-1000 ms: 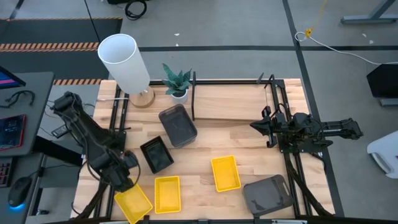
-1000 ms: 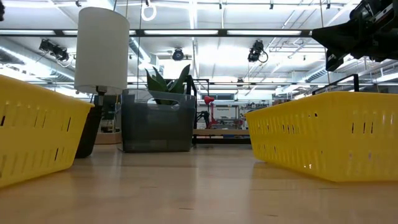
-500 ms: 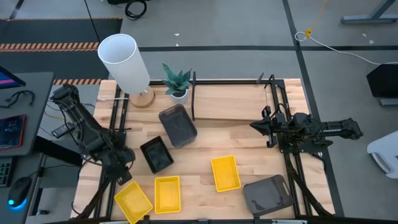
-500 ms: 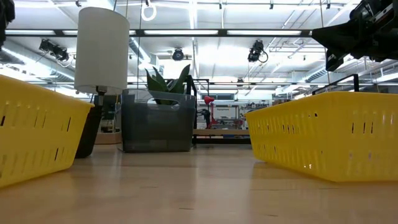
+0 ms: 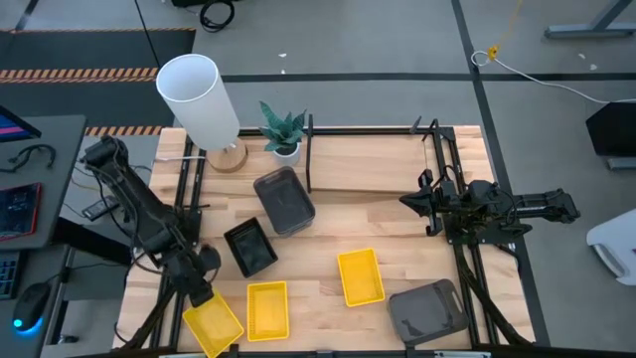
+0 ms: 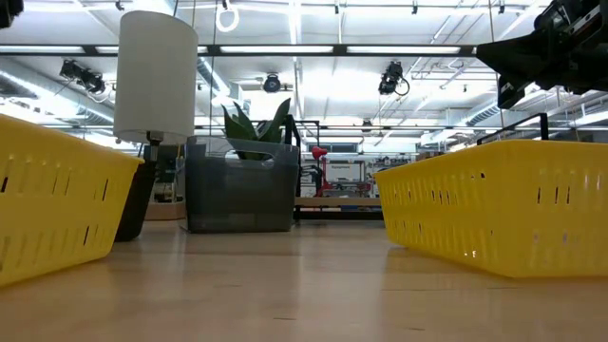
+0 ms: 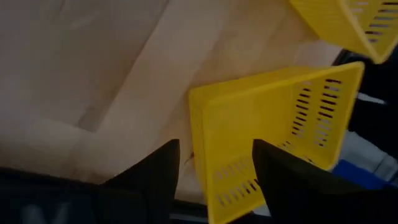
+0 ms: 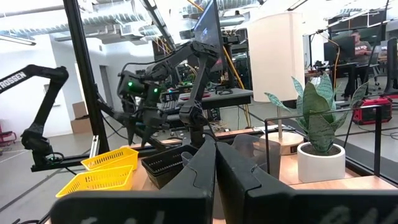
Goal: Stack baskets on shelf by color
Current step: Stack the left yellow bin into the center yellow bin
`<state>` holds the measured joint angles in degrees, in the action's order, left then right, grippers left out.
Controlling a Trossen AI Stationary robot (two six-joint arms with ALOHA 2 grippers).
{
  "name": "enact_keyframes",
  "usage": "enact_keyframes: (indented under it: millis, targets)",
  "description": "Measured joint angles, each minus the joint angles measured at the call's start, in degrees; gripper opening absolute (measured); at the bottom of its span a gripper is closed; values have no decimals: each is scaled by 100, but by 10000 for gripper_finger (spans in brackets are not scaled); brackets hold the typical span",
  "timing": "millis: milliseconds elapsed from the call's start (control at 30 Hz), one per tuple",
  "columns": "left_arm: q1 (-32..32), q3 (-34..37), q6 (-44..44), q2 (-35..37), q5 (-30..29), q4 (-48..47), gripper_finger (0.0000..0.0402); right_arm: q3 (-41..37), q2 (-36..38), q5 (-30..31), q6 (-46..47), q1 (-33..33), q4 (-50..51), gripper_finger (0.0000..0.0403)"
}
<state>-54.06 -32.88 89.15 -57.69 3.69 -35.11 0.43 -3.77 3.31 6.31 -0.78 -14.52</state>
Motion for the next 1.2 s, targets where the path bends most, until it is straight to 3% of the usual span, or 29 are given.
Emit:
enact_keyframes:
  millis: [200, 433, 600, 833, 967, 1200]
  targets:
    - [-33, 0, -138, -712, 101, 551, 209, 0, -1, 1, -1, 1, 0, 19]
    - [-31, 0, -93, -1338, 225, 808, 168, 0, 0, 0, -2, 0, -2, 19]
    - [-29, 0, 26, -1577, 228, 811, 115, 0, -2, 2, 0, 1, 0, 19]
    - [28, 0, 67, -1591, 429, 747, 11, 0, 0, 2, 0, 0, 0, 19]
    - [79, -8, -15, -1572, 768, 729, 10, 0, -2, 1, 0, 1, 0, 19]
    - [257, -375, -989, -1450, 1550, 733, 7, 0, 0, 2, -1, 2, 0, 19]
